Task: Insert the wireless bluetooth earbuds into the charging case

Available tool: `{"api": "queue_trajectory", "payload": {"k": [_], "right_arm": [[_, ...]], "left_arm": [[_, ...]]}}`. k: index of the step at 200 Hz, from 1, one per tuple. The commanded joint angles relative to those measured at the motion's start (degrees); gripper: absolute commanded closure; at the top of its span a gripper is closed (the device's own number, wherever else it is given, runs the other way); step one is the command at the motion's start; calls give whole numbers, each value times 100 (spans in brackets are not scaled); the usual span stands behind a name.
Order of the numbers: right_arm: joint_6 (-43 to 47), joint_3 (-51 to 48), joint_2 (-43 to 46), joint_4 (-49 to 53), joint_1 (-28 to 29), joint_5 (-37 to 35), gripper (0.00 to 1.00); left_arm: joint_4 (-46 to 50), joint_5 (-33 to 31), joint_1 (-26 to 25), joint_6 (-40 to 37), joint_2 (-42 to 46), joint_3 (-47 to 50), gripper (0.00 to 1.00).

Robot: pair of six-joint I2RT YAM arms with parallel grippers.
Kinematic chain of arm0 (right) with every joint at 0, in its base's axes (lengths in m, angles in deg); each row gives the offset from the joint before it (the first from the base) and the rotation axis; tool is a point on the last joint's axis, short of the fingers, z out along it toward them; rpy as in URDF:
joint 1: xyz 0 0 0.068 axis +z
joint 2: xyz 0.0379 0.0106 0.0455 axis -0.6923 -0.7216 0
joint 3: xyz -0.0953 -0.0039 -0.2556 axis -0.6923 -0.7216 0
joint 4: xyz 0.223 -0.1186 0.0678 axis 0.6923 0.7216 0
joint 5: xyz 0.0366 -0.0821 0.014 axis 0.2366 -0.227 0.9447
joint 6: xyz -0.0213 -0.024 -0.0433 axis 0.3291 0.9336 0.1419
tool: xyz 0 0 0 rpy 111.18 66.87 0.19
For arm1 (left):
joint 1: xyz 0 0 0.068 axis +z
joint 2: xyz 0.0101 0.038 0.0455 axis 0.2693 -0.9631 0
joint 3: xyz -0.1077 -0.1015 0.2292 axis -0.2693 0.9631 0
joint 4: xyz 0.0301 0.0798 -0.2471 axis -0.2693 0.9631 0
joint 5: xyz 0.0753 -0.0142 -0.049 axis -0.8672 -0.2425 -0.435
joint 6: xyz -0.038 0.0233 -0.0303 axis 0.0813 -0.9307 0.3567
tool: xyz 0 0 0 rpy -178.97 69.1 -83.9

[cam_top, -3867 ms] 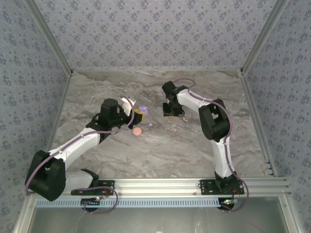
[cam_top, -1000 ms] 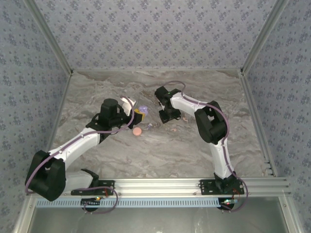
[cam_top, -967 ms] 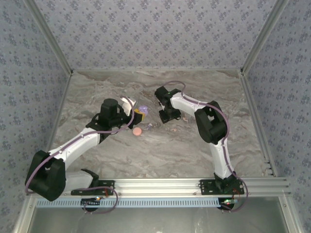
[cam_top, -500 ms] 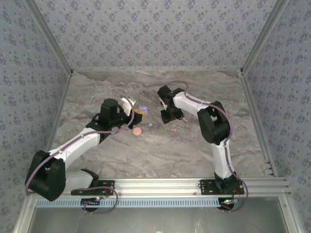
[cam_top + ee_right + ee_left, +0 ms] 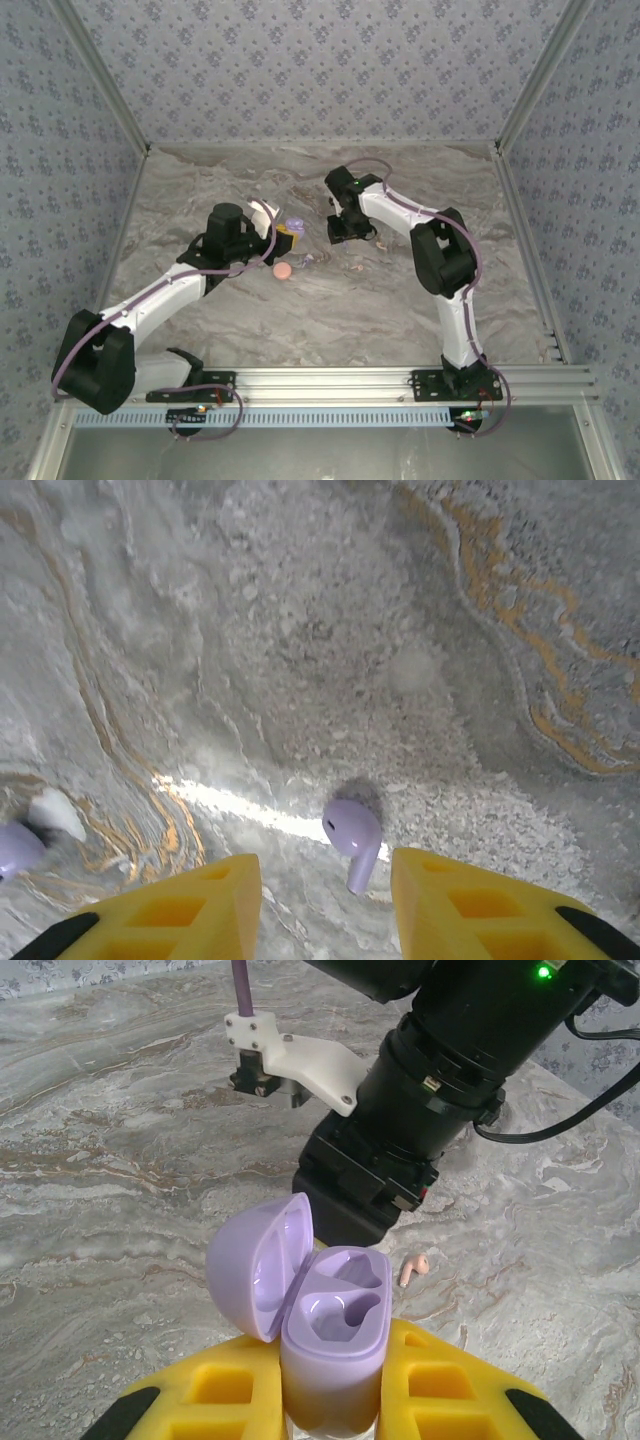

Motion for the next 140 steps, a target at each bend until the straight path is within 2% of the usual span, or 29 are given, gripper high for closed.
{"api": "queue_trajectory", "payload": {"k": [1,39,140], "right_arm": [[-529,237,-228,252,-30,-245,61],[-844,412,-405,445,-13,-464,62],[-825,662,-696,691,80,-487,62]], "left_arm": [[-139,-20,-37,-25,65,-108,82],[-161,-6,-31,-22,9,-124,82],[-258,14,-44,12,-23,-95,82]]}}
